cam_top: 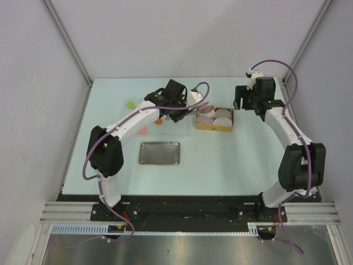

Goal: Pack the cookies

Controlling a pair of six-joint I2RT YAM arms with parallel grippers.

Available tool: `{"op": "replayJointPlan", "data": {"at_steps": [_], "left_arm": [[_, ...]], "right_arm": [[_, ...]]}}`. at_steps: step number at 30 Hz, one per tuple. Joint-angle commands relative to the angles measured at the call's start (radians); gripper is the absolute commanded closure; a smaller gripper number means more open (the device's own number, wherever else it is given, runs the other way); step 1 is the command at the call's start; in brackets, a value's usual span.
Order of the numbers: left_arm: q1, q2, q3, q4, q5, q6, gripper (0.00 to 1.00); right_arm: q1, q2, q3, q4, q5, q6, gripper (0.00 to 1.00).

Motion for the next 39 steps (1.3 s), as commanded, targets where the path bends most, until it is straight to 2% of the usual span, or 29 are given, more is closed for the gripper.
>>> {"op": "replayJointPlan", "data": {"at_steps": [1, 28, 39], "left_arm": [[-0.014, 0.02, 0.07, 0.001, -0.026, -0.001, 0.74], [-0.034, 0.088, 0.103, -0.001, -0.09, 0.017, 0.71], [-0.037, 0.089, 0.102, -0.001, -0.116, 0.02, 0.61]], "right_arm": [[-0.016, -0.048, 0.005, 0.001, 0.0, 0.019, 0.19], [-0.033, -0.065, -0.035, 0.017, -0.067, 0.013, 0.16], [-0.039, -0.068, -0.038, 0.017, -0.078, 0.013, 0.16]]}}
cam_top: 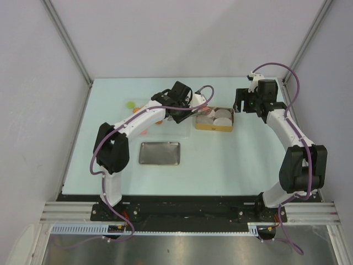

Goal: Pack the cookies

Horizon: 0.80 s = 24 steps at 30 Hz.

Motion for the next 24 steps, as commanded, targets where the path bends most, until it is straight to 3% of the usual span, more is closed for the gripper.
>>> {"op": "replayJointPlan", "data": {"at_steps": [1, 16, 24], "left_arm": [[-0.01, 0.0, 0.045, 0.021, -0.037, 0.011, 0.6], [-0.012, -0.017, 0.035, 0.016, -0.037, 0.008, 0.55], [-0.012, -0.191, -0.079, 0.056, -0.031, -0.03, 0.55]], "right_arm": [[-0.007, -0.043, 0.001, 0.028, -0.013, 0.008, 0.16], [-0.014, -0.043, -0.005, 0.029, -0.024, 0.012, 0.16], [-0.022, -0.042, -0.01, 0.034, -0.035, 0.01, 0.16]]}}
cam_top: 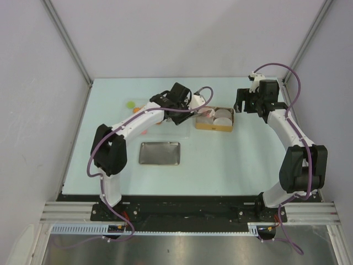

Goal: Pack the cookies

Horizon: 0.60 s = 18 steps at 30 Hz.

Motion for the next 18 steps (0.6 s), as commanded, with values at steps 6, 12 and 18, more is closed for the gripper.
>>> {"op": "replayJointPlan", "data": {"at_steps": [6, 12, 18], "left_arm": [[0.016, -0.294, -0.161, 0.038, -0.011, -0.035, 0.55], [0.111, -0.415, -0.268, 0.01, 0.031, -0.035, 0.55], [0.223, -0.518, -0.385, -0.011, 0.073, -0.004, 0.55]], "right_arm": [[-0.01, -0.042, -0.008, 0.038, -0.025, 0.011, 0.16], [-0.011, -0.043, -0.008, 0.041, -0.031, 0.013, 0.16], [-0.01, -0.043, -0.008, 0.042, -0.039, 0.013, 0.16]]}}
